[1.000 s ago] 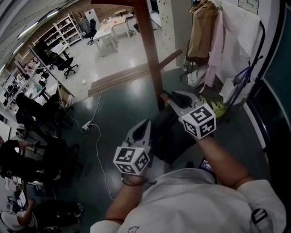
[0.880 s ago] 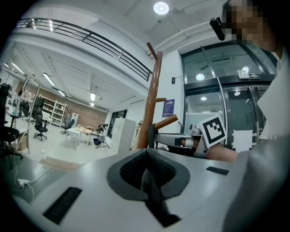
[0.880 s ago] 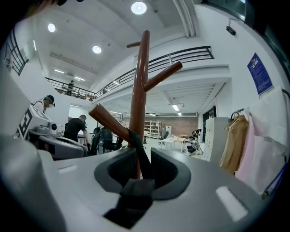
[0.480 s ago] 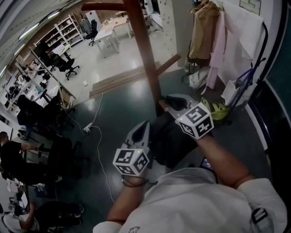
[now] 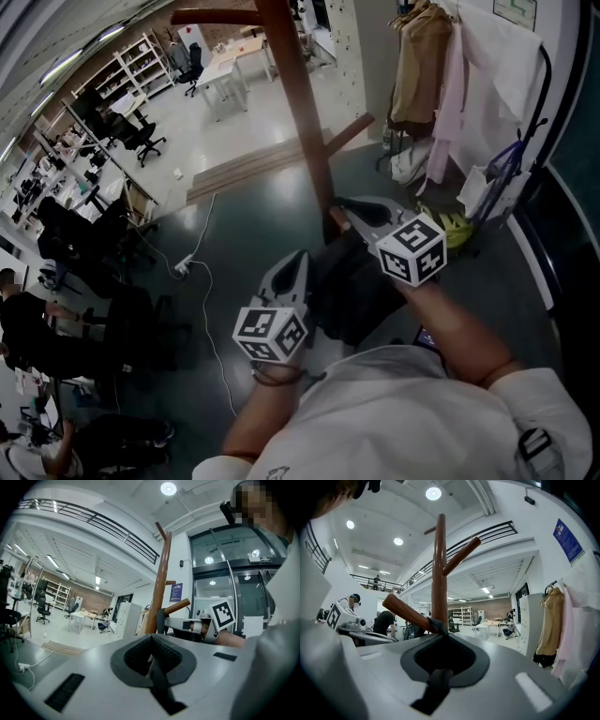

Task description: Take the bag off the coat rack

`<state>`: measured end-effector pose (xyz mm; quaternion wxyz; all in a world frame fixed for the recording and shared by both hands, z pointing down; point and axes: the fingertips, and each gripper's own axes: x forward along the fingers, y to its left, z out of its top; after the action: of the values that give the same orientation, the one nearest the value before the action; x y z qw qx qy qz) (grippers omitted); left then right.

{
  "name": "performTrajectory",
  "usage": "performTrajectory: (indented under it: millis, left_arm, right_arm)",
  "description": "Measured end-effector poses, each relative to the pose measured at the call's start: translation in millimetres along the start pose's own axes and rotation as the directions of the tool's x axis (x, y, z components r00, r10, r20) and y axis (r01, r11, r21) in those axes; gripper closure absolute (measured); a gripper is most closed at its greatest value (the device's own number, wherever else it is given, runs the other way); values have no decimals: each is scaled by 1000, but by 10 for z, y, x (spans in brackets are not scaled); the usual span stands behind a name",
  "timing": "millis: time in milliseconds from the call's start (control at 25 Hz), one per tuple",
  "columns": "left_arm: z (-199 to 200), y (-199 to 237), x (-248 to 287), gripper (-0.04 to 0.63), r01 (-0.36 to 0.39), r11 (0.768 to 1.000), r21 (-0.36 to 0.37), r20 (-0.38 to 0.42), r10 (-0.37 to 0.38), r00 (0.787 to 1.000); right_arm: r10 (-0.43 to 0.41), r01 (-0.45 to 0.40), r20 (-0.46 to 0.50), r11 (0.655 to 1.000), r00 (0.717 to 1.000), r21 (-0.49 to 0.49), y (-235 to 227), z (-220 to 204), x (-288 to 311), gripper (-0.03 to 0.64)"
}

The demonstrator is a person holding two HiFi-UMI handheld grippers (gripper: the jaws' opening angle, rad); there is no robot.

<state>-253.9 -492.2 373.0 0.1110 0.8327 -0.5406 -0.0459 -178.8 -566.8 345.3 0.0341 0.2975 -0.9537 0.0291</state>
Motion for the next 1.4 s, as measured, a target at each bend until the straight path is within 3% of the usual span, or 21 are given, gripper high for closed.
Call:
performTrajectory:
  millis: [800,1400]
  left_arm:
    - [275,-254,-618,589,40,999,26,66,-41,997]
    - [127,-470,-957,589,59,998,32,50,-61,997]
  right_arm:
    - [-56,53,136,998,989,26,512,468,-662,592]
    - [-130,121,145,990,981,67,797,92,-1129,591]
